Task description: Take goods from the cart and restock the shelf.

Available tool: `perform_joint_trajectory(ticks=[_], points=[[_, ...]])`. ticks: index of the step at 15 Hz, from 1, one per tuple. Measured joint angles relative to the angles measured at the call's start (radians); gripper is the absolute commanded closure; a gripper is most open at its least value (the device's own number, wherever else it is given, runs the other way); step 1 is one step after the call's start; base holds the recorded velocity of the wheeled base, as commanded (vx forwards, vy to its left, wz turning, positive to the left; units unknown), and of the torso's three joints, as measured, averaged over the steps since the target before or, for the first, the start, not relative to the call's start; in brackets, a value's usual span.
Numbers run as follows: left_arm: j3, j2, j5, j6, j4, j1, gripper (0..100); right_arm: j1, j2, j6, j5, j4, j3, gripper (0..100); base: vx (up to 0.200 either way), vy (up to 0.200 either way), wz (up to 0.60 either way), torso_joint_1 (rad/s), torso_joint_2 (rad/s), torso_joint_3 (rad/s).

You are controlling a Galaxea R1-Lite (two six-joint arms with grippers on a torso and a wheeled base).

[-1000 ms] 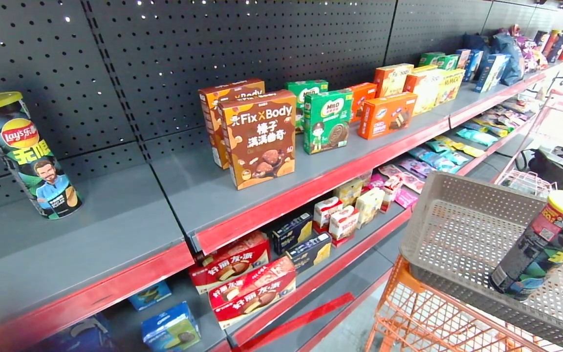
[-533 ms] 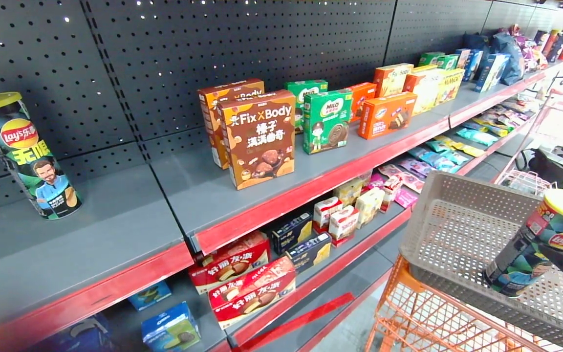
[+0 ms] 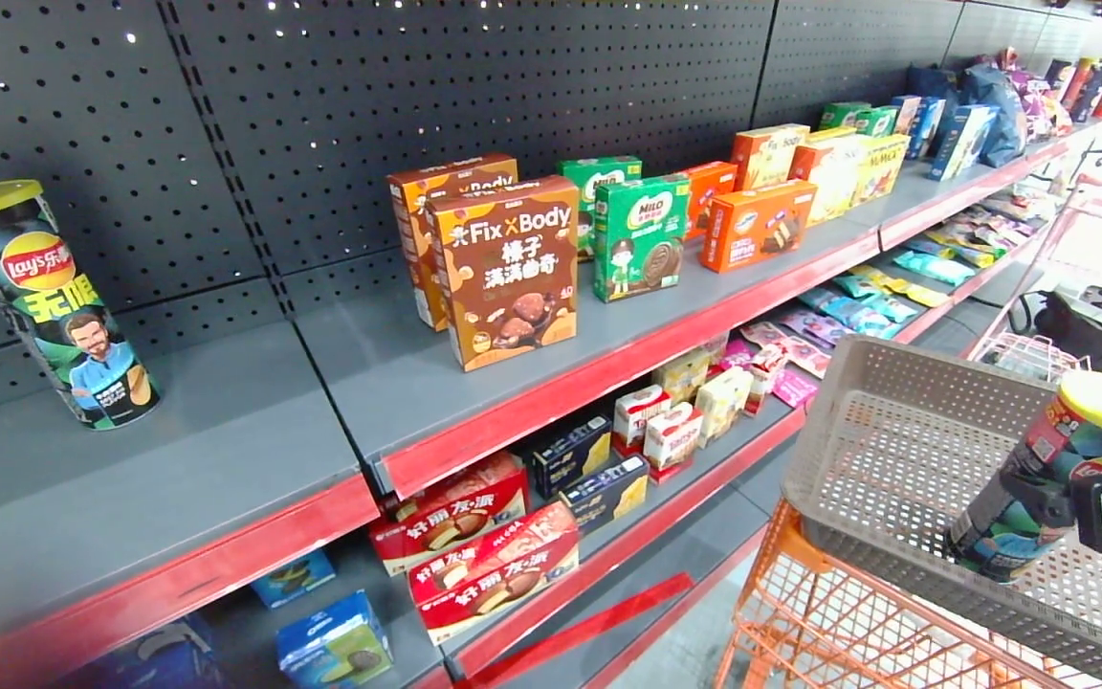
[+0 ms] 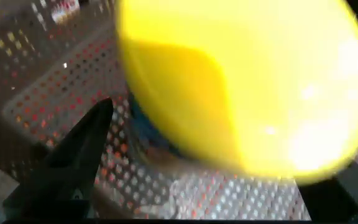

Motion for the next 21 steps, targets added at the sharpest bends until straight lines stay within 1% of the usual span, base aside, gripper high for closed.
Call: perform_joint_trajectory(ticks=[1, 3, 6, 10, 12, 14, 17, 18, 20, 21], points=[[0.0, 0.0, 0.0, 0.0, 0.0, 0.0, 0, 0.012, 0.025, -0.003, 0.0, -0.048, -0.009, 100, 0.0, 0.0, 0.0, 0.0, 0.0, 0.0], [0.0, 0.0, 0.0, 0.0, 0.0, 0.0, 0, 0.023, 0.064, -0.011, 0.005, -0.095, -0.015, 100, 0.0, 0.0, 0.0, 0.0, 0.0, 0.0], [0.0, 0.0, 0.0, 0.0, 0.0, 0.0, 0, 0.003, 0.085, -0.015, 0.007, -0.109, -0.003, 100, 0.0, 0.0, 0.0, 0.0, 0.0, 0.0], [0.0, 0.0, 0.0, 0.0, 0.0, 0.0, 0, -0.019, 0.024, -0.021, -0.001, -0.104, 0.006, 100, 0.0, 0.0, 0.0, 0.0, 0.0, 0.0], [0.0, 0.0, 0.0, 0.0, 0.0, 0.0, 0, -0.025, -0.069, -0.023, -0.001, -0.074, 0.011, 100, 0.0, 0.0, 0.0, 0.0, 0.0, 0.0], [0.0, 0.0, 0.0, 0.0, 0.0, 0.0, 0, -0.027, -0.181, -0.021, -0.001, -0.015, 0.031, 100, 0.0, 0.0, 0.0, 0.0, 0.0, 0.0], [0.0, 0.0, 0.0, 0.0, 0.0, 0.0, 0, -0.025, -0.376, -0.016, -0.001, 0.041, 0.107, 100, 0.0, 0.0, 0.0, 0.0, 0.0, 0.0], [0.0, 0.0, 0.0, 0.0, 0.0, 0.0, 0, -0.02, -0.444, -0.015, 0.0, 0.081, 0.127, 100, 0.0, 0.0, 0.0, 0.0, 0.0, 0.0], [0.0, 0.0, 0.0, 0.0, 0.0, 0.0, 0, -0.016, -0.546, -0.012, 0.006, 0.137, 0.13, 100, 0.0, 0.0, 0.0, 0.0, 0.0, 0.0], [0.0, 0.0, 0.0, 0.0, 0.0, 0.0, 0, -0.016, -0.573, 0.0, 0.005, 0.144, 0.101, 100, 0.0, 0.0, 0.0, 0.0, 0.0, 0.0]])
